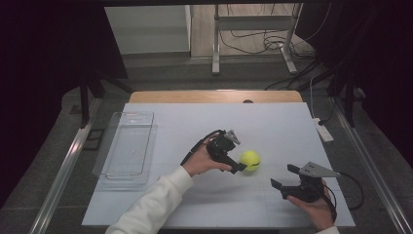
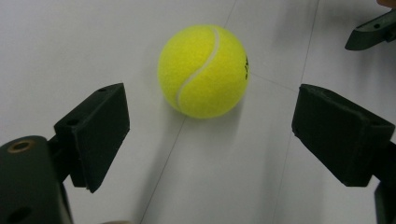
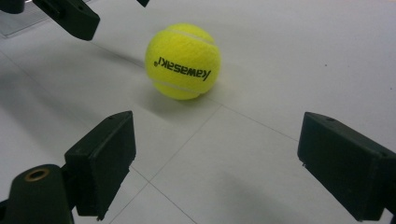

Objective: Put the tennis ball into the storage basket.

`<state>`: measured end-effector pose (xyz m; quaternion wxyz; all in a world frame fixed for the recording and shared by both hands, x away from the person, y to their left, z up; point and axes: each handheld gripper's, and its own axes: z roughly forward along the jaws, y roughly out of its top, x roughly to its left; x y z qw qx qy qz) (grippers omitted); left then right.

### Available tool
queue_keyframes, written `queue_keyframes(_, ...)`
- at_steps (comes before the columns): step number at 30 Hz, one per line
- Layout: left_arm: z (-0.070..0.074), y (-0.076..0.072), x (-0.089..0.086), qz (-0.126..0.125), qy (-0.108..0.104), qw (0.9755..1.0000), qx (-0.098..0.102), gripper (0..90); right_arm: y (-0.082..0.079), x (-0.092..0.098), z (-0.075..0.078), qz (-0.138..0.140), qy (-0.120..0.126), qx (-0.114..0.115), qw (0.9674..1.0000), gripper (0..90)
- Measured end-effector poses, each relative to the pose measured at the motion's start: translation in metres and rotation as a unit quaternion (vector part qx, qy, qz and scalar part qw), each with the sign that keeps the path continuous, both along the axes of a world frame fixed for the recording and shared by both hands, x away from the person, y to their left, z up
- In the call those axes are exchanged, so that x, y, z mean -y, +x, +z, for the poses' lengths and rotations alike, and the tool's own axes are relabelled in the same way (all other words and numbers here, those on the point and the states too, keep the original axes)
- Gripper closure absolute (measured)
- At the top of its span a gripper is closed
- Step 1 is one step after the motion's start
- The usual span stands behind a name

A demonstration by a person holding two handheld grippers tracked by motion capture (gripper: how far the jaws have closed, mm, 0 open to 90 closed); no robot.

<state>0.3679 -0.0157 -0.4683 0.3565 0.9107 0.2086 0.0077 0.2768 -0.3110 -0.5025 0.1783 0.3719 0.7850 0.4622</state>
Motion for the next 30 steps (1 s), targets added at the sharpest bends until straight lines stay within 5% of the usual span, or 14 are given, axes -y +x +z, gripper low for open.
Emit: queue_keyframes(30,-0.012,0.015,0.03,-0.003,0.017,0.9998,-0.013,11.7,0.0,0.001,0.0,0.001,0.001,-0.001,1.0,11.6)
